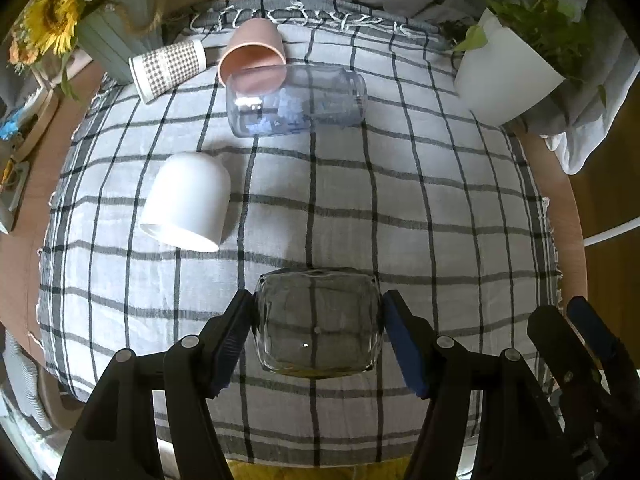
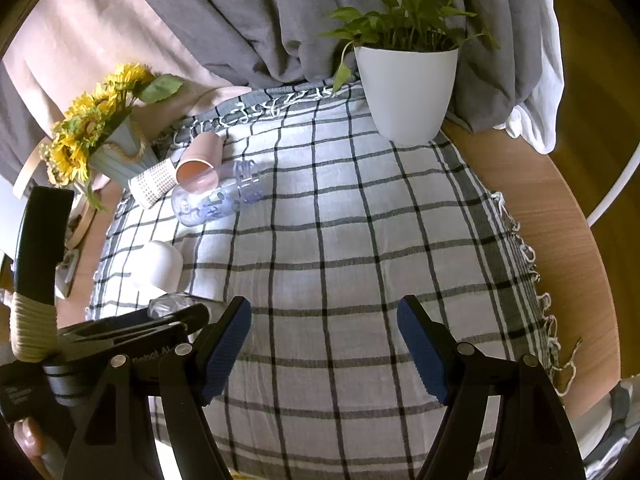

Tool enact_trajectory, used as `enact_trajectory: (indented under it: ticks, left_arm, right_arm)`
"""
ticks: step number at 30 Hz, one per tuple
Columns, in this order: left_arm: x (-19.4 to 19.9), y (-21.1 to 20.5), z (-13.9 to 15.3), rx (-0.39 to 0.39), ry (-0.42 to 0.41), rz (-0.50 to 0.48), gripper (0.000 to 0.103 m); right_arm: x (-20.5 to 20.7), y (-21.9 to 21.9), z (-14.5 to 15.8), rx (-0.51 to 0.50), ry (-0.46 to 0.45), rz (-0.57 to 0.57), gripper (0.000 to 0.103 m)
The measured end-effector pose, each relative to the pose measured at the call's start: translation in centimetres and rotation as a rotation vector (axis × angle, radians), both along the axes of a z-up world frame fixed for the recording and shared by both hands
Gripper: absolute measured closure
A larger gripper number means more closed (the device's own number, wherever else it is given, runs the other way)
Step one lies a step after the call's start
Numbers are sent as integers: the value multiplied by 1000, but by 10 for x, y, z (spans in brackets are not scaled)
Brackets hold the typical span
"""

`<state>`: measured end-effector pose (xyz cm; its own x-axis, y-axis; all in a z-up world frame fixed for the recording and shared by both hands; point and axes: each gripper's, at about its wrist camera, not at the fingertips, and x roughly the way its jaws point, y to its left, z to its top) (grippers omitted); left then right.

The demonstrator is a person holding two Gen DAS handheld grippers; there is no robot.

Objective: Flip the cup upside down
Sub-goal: 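Turn the glass cup rim-down with the left tool and lower it onto the cloth, then open the left tool to release the glass cup on the cloth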

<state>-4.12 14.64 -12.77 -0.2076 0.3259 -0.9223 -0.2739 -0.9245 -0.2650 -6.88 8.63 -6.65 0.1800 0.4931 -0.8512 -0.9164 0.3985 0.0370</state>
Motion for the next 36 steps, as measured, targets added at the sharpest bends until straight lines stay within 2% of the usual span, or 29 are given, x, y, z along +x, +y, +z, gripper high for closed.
enact_trajectory:
  ticks: [21, 23, 29, 33, 36]
  left_arm:
    - [-6, 12, -11, 3, -12, -26, 36]
    - [-5, 10, -8, 9, -8, -26, 32]
    - [6, -8, 21, 22, 107, 15, 12]
    - [15, -31, 45, 22, 200, 59, 8]
    - [19, -46, 55, 35, 230, 80, 6]
  right_arm:
    - [5, -5, -1, -3, -14, -31, 28]
    - [4, -5, 0, -6, -27, -30, 27]
    - [2, -11, 12, -2, -57, -79, 27]
    - [-7, -20, 29, 41, -68, -90, 22]
    - [-19, -24, 45, 84, -91, -76, 19]
